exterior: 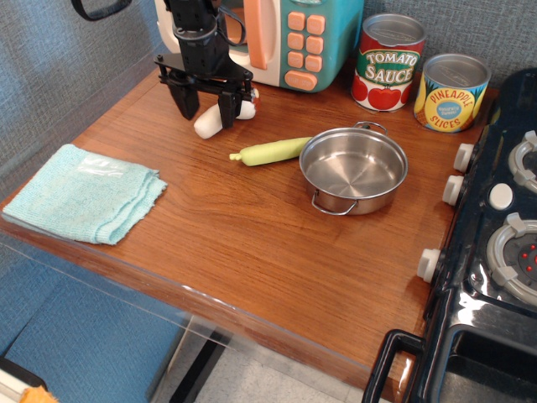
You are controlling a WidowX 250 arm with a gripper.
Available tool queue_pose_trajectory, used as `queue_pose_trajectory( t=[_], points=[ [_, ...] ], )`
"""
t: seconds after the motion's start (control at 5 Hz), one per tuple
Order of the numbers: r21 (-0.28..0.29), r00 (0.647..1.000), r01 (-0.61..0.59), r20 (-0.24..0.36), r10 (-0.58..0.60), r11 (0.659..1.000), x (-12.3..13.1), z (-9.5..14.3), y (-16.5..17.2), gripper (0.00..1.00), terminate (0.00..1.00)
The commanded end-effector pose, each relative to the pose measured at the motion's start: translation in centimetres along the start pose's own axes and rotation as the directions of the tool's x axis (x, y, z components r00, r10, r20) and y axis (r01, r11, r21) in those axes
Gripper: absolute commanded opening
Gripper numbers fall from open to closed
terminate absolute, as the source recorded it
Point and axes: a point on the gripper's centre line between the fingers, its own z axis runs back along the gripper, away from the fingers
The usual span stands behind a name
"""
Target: Move the mushroom in front of the pot
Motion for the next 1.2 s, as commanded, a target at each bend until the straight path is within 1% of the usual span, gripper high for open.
queue_pose_trajectory(
  t=[0.0, 0.2, 0.4, 0.6, 0.8, 1.0],
  points=[
    [-0.045, 0.999, 0.039, 0.014, -0.038, 0.998, -0.8, -0.3, 1.1, 0.00, 0.00],
    [-0.065, 0.997, 0.050, 0.058, -0.047, 0.997, -0.9, 2.4, 1.0, 0.00, 0.00],
    [-0.087, 0.998, 0.057, -0.001, -0.057, 0.995, -2.5, 7.9, -1.2, 0.00, 0.00],
    [-0.099, 0.992, 0.097, -0.066, -0.104, 0.990, -6.7, 10.1, -4.3, 0.00, 0.00],
    [-0.062, 0.966, 0.199, -0.153, -0.206, 0.978, -11.8, 9.6, -8.0, 0.00, 0.00],
    [-0.031, 0.933, 0.306, -0.188, -0.306, 0.952, -15.3, 8.7, -11.5, 0.00, 0.00]
  ],
)
